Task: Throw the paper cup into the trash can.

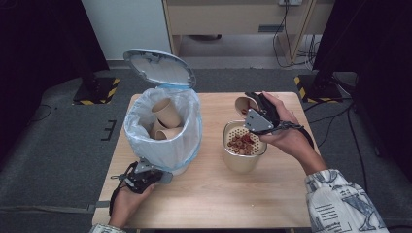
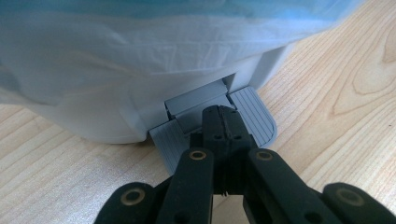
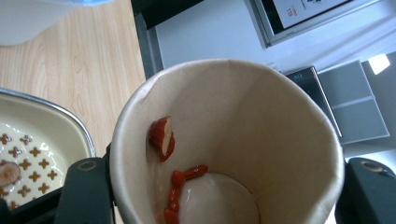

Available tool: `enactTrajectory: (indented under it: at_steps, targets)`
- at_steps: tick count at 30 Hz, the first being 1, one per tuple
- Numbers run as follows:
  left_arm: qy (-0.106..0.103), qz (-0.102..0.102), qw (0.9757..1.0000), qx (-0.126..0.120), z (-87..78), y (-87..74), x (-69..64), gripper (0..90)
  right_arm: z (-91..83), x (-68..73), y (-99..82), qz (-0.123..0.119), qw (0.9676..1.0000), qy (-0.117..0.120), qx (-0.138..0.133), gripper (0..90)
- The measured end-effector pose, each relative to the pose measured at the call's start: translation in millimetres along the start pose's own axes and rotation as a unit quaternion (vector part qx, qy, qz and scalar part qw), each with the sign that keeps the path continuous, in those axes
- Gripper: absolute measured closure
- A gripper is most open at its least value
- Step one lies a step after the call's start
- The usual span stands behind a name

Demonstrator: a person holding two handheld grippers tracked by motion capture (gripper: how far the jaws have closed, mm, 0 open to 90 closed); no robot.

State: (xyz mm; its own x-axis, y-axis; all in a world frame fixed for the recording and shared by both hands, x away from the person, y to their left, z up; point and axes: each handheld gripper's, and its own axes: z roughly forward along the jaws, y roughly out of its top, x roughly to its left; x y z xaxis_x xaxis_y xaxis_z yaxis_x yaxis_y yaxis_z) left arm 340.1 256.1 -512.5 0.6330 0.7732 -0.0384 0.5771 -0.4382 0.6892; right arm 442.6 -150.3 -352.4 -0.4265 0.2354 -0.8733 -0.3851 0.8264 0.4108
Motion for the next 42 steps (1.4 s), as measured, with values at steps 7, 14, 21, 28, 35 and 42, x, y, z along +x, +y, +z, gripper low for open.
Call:
enactTrajectory:
  at_steps: [7, 14, 21, 28, 35, 42]
  targets:
    - [0.000, 0.000, 1.0000, 0.000, 0.0, 0.0, 0.0, 90.0, 1.4, -1.0, 14.3, -0.002, 0.9999, 0.010, -0.008, 32.4]
    - [0.000, 0.000, 1.0000, 0.000, 0.0, 0.0, -0.1, 90.0, 0.9, -2.1, 28.0, -0.005, 0.9997, 0.017, -0.019, 32.4]
    - [0.000, 0.000, 1.0000, 0.000, 0.0, 0.0, -0.1, 89.9, 2.1, -2.5, 40.5, -0.009, 0.9992, 0.027, -0.027, 32.4]
    - [0.000, 0.000, 1.0000, 0.000, 0.0, 0.0, -0.1, 90.0, 4.2, -3.5, 49.7, -0.007, 0.9990, 0.030, -0.032, 32.4]
    - [0.000, 0.000, 1.0000, 0.000, 0.0, 0.0, -0.1, 90.0, 6.8, -3.8, 59.3, -0.010, 0.9985, 0.035, -0.041, 32.4]
    - [0.001, 0.001, 1.0000, 0.000, 0.0, 0.1, -0.1, 90.0, 8.2, -3.5, 67.1, -0.014, 0.9982, 0.038, -0.045, 32.4]
